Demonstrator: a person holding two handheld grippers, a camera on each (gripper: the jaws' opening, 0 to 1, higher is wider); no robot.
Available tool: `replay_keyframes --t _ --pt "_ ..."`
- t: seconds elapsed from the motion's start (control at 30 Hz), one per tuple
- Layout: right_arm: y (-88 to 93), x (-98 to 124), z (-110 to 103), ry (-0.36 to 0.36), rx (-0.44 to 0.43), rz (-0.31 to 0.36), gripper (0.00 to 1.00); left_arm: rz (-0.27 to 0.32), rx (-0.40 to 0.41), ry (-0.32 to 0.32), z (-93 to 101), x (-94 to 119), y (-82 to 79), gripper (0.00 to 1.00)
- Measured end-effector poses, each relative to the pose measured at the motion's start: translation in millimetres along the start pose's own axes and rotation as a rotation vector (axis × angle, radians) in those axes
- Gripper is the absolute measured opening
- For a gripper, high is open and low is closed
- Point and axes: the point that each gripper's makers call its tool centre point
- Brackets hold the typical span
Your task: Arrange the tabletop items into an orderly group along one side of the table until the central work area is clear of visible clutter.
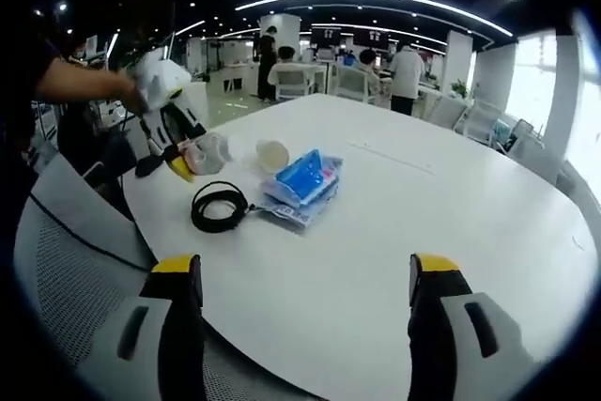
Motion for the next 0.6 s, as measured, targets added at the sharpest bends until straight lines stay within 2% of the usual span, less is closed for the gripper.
replay_keyframes --t 0.33,0.6 --pt "-25.2 -18.5 -27.5 -0.061 -0.067 0.055 0.90 0.075 0.053 0.027 25.3 -5.3 -14.8 0.32" --pt "-36.0 -24.7 -31.8 -0.062 -0.139 0.090 0.89 0.143 0.096 0.045 44.6 -9.7 -33.0 0.32"
Point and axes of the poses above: the point that each gripper's makers call its tool centre point, and the gripper's own axes: x roughly backward along the fingers, z roughly to its right, y roughly out of its underside, and after that the axes turned 15 degrees about x, right-handed
